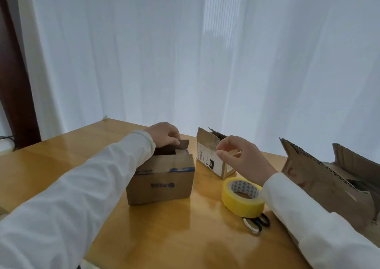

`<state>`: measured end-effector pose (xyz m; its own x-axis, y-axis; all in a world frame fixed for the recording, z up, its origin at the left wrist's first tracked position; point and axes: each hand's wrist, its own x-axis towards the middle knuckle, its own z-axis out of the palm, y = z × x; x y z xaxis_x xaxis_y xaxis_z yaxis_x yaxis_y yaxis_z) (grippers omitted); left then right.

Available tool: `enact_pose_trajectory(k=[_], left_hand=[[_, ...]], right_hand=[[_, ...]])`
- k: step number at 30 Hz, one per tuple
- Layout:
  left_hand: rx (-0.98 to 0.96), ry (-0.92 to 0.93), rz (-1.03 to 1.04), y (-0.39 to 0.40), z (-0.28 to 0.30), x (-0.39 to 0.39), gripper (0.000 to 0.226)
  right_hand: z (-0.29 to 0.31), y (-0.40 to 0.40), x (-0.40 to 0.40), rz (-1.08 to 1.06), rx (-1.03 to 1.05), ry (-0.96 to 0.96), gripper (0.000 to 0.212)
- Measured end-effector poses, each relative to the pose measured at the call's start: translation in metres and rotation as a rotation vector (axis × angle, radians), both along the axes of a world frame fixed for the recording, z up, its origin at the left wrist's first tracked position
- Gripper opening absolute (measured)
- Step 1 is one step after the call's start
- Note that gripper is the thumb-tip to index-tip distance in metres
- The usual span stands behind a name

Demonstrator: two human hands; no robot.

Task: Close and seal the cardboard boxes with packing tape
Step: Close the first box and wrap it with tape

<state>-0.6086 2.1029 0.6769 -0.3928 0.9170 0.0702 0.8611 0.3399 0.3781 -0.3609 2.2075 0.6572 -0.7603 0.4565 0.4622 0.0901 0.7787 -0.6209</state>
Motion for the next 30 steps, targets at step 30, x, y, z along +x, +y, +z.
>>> enact_pose_trajectory(k=[30], left_hand=[[-0.153, -0.518, 0.026, -0.049, -0.021, 0.054, 0.024]], right_hand=[[0.009, -0.04, -0.035, 0.297, -0.066, -0.238, 0.01]])
